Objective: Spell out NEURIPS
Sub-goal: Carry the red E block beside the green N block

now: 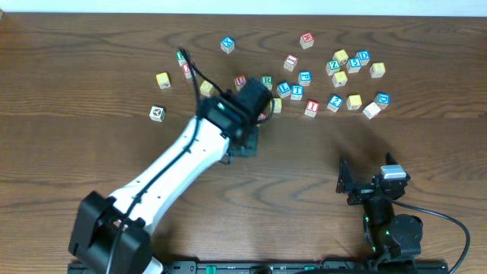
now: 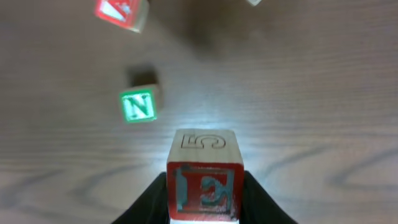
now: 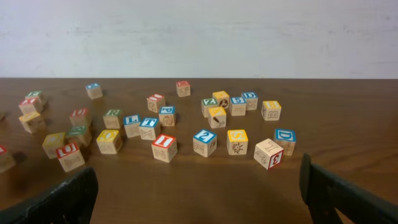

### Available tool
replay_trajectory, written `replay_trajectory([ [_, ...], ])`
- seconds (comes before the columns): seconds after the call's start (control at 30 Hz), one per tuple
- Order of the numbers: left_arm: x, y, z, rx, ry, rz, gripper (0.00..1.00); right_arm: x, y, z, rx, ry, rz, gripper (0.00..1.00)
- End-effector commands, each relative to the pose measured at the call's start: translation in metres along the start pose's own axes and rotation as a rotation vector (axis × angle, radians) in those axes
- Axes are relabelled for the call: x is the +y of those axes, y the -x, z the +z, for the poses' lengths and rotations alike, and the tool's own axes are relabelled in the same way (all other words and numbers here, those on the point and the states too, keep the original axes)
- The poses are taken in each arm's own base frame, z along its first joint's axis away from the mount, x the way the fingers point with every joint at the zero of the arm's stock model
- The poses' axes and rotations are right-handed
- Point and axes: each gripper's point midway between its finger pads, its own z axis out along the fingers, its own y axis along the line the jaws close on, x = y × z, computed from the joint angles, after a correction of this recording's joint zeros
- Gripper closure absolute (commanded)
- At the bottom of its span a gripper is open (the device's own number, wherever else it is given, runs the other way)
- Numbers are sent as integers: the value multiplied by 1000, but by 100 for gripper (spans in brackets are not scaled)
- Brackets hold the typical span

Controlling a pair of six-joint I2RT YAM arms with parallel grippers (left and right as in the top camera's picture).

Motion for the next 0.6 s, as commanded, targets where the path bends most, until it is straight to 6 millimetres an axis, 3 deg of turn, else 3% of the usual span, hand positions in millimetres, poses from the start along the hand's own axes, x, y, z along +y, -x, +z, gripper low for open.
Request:
replay_trajectory([
  [0.0, 3, -8, 19, -1, 10, -123, 92, 2, -1, 0, 2, 8, 9, 1],
  [0.17, 4, -12, 41, -21, 1, -141, 92, 2, -1, 0, 2, 8, 9, 1],
  [0.57, 21, -18, 65, -69, 67, -178, 92, 2, -1, 0, 2, 8, 9, 1],
])
